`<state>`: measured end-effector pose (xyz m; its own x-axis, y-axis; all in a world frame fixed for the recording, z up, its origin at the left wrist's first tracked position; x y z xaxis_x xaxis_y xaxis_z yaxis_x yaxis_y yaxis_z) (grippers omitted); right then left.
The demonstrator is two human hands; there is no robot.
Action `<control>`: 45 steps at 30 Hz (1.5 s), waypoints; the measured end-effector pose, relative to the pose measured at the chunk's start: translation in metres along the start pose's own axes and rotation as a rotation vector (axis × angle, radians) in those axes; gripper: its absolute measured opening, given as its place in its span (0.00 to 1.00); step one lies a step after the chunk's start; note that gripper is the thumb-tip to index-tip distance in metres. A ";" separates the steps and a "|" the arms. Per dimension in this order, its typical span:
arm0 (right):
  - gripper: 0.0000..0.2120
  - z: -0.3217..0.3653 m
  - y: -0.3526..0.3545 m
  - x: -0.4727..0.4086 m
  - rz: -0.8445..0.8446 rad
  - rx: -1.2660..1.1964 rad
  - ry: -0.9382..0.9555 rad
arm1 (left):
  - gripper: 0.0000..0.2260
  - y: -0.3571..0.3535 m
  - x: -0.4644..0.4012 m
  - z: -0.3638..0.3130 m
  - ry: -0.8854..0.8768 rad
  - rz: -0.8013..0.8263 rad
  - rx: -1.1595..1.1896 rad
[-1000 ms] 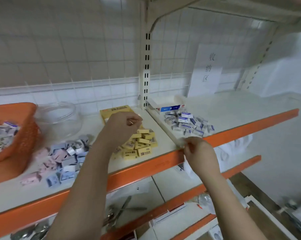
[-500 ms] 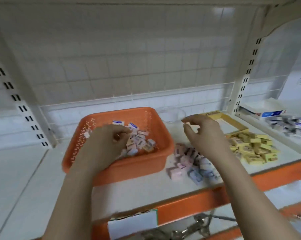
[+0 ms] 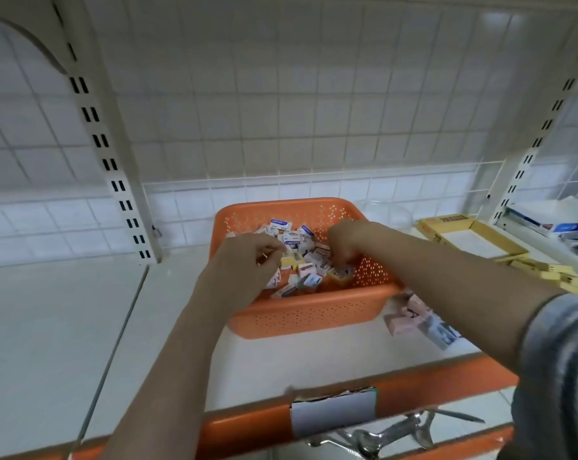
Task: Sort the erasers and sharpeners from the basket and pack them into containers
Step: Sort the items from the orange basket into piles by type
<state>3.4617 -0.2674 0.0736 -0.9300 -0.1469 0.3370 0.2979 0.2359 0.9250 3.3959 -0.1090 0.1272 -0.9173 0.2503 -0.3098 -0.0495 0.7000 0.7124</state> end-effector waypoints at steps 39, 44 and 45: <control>0.11 -0.055 -0.016 0.203 -1.074 -1.363 -0.154 | 0.15 -0.124 -0.074 -0.003 -0.045 0.657 -0.585; 0.08 -0.058 -0.018 0.207 -1.094 -1.344 -0.202 | 0.11 -0.107 -0.076 -0.009 -0.019 0.585 -0.539; 0.08 -0.061 -0.018 0.208 -1.106 -1.345 -0.212 | 0.11 -0.100 -0.077 -0.014 -0.022 0.558 -0.507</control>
<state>3.2755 -0.3605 0.1376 -0.7772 0.4678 -0.4208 -0.5851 -0.7833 0.2098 3.4656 -0.2076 0.0886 -0.8516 0.4945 0.1738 0.2400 0.0732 0.9680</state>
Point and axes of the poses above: each hand's wrist, its own x-axis away from the middle knuckle, its own y-axis out of the back of the hand, z = x × y, the point moved 10 cm from there along -x, towards the middle knuckle, and after that the axes turned 6 degrees about y, right-handed, at the moved point
